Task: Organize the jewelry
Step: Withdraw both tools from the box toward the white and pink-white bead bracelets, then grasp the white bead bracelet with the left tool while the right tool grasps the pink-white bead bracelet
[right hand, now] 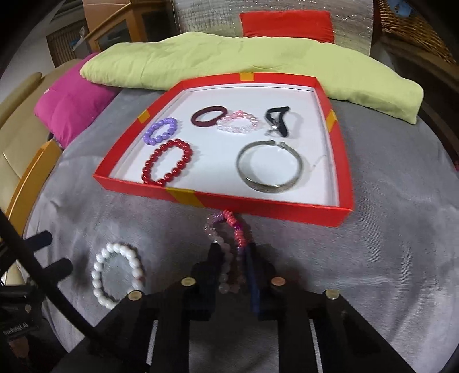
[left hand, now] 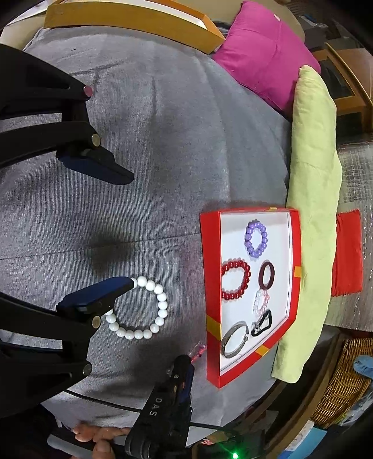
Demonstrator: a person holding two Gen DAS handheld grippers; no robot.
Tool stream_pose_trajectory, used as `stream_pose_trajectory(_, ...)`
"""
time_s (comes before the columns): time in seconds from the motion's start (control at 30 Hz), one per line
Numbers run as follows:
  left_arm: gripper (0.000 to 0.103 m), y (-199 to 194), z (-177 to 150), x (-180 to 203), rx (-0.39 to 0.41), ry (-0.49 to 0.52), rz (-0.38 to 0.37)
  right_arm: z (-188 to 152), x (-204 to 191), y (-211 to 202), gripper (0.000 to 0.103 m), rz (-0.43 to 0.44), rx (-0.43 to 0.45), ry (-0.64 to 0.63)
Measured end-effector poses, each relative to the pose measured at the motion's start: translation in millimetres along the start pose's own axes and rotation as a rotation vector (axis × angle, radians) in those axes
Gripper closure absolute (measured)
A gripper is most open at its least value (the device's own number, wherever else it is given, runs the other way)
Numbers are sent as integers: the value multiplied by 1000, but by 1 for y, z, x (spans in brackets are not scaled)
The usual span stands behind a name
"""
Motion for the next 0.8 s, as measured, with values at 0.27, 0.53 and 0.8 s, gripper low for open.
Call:
stream_pose_trajectory(0.27, 35, -7, 1, 18, 31, 35, -88, -19, 33, -25, 85, -7, -23, 54)
stream_pose_trajectory(0.53, 35, 1, 4, 42, 30, 50, -171, -30, 46, -33, 85, 22, -48, 93)
stream_pose_trajectory(0.8, 32, 14, 6, 53, 1, 41, -181, -26, 50, -30, 85, 34, -91, 146)
Point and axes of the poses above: each gripper's, at about its wrist camera, not at the fingertips, and y roughly the way its jaws point, x to its right, z to its top, the point moved 6 cm from there along y, roughly the way its jaws point, and after that the axes turned 15 degrees about y, right-handed, at the moved point
